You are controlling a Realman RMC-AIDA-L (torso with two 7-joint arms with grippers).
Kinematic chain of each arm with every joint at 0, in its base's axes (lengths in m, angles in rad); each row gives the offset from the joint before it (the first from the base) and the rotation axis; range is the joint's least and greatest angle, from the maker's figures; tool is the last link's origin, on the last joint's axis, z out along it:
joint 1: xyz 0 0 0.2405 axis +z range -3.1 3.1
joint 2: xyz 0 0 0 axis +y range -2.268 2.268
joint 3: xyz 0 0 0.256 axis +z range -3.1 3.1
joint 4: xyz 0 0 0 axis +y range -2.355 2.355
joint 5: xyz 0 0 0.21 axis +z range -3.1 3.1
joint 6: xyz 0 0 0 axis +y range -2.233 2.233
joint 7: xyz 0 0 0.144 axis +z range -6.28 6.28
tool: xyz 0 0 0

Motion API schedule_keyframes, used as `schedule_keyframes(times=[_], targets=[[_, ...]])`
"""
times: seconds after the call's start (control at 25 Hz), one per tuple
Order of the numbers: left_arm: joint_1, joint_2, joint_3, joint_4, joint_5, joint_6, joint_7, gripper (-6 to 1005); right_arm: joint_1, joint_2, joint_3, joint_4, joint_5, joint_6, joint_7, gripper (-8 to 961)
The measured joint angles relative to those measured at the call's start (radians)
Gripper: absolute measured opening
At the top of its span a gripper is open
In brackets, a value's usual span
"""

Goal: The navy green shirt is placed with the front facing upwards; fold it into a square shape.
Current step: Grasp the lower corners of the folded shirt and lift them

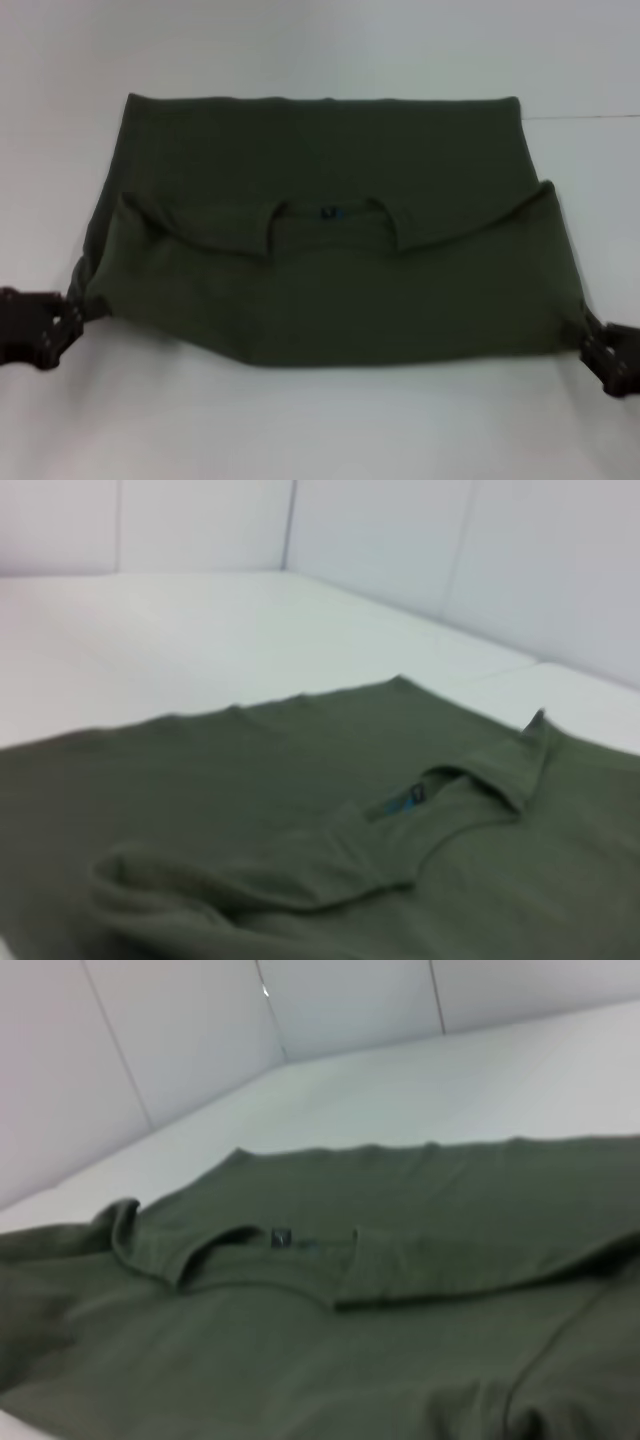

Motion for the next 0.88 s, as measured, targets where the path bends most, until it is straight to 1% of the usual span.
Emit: schedule_keyframes(times=[0.16, 0.36, 0.4, 0.44, 0.56, 0.72, 0.88], targets=[[0.041, -0.004, -0.01, 0.011, 0.014, 0.109, 0.052, 39, -0.068, 0.0, 0.04, 0.004, 0.0, -0.113, -0.089, 70], [0.106, -0.03, -0.002, 0.049, 0.045, 0.251, 0.147, 40, -0.164, 0.001, 0.057, 0.005, -0.001, -0.198, -0.158, 70], [0.119, -0.033, -0.002, 0.056, 0.048, 0.273, 0.166, 40, -0.2, 0.001, 0.066, 0.005, -0.003, -0.221, -0.189, 70], [0.132, -0.037, -0.003, 0.062, 0.049, 0.29, 0.181, 40, -0.2, 0.001, 0.066, 0.005, -0.003, -0.221, -0.189, 69], [0.167, -0.045, -0.005, 0.071, 0.054, 0.311, 0.202, 40, -0.251, 0.003, 0.072, 0.006, -0.008, -0.241, -0.238, 69], [0.203, -0.051, -0.013, 0.09, 0.087, 0.354, 0.229, 41, -0.304, 0.002, 0.07, 0.002, -0.014, -0.268, -0.26, 69], [0.22, -0.054, -0.018, 0.109, 0.094, 0.395, 0.242, 42, -0.338, 0.0, 0.081, -0.006, -0.026, -0.334, -0.296, 69]])
